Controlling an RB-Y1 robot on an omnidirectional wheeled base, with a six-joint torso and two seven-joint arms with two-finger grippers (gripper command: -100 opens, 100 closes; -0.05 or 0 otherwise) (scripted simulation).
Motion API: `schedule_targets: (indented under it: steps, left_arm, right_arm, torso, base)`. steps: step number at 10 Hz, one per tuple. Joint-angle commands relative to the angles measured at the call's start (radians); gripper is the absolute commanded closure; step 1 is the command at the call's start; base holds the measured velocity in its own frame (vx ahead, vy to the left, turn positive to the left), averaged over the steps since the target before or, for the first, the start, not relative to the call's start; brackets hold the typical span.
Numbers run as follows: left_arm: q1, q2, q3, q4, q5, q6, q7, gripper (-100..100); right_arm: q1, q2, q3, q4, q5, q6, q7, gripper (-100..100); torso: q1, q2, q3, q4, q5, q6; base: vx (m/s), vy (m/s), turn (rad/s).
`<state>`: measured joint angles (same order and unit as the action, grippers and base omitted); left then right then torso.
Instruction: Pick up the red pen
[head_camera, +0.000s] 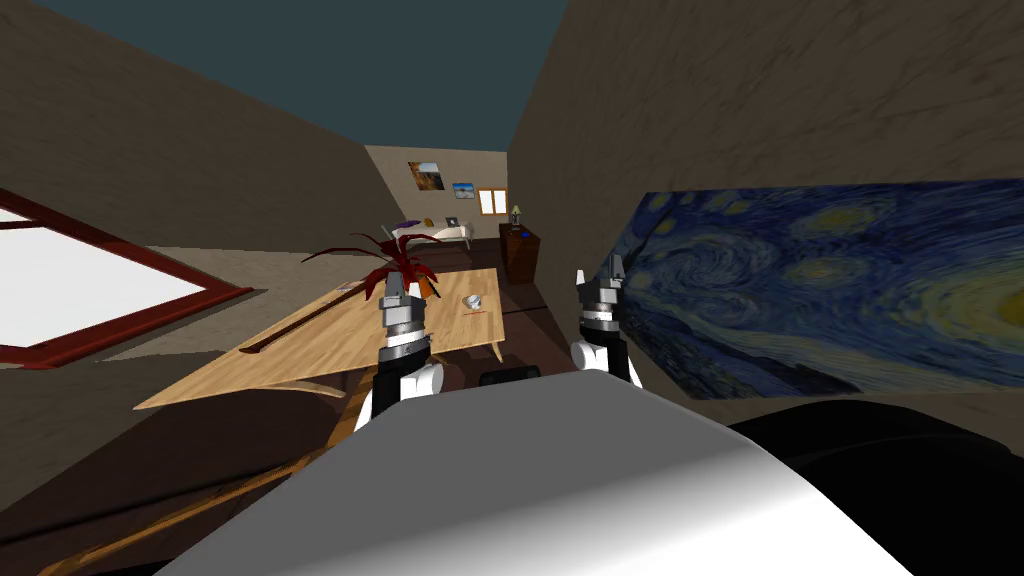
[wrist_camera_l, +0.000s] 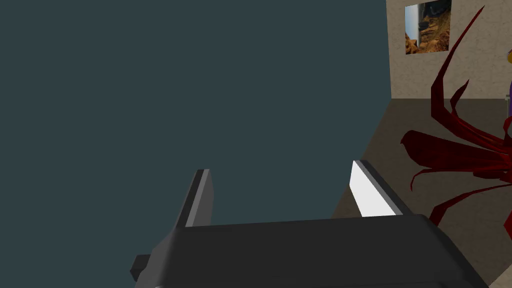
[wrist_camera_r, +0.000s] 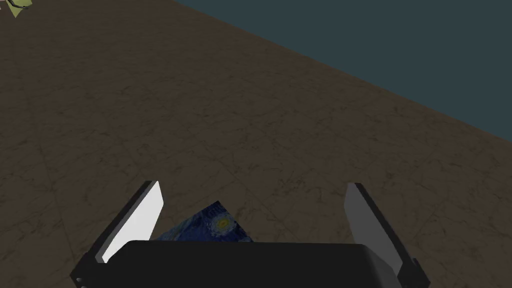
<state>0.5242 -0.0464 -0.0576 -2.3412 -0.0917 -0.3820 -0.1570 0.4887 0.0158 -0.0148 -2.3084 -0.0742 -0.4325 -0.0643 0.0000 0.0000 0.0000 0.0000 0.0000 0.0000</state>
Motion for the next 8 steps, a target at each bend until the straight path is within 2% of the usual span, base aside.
schedule_targets:
  steps: [1,6,7,8]
  left_arm:
    - [-0.007,0.035,0.007,0.010,0.015,0.030,0.006,-100]
    - [-0.038,0.155,0.037,0.068,0.088,0.156,0.035,-100]
    - [-0.038,0.155,0.037,0.068,0.088,0.168,0.035,-100]
    - [-0.046,0.183,0.044,0.088,0.110,0.206,0.044,-100]
  right_arm:
    - [0.000,0.000,0.000,0.000,0.000,0.000,0.000,0]
    - [0.000,0.000,0.000,0.000,0.000,0.000,0.000,0]
    - [0.000,0.000,0.000,0.000,0.000,0.000,0.000,0]
    - [0.000,0.000,0.000,0.000,0.000,0.000,0.000,0]
  torso:
    - [0.000,0.000,0.000,0.000,0.000,0.000]
    - [0.001,0.002,0.001,0.000,0.000,0.000]
    - [0.001,0.002,0.001,0.000,0.000,0.000]
    - [0.001,0.002,0.001,0.000,0.000,0.000]
  base:
    - [-0.015,-0.002,-0.094]
    - [-0.033,0.002,-0.135]
    - [-0.028,0.005,-0.048]
    - [-0.020,0.002,-0.123]
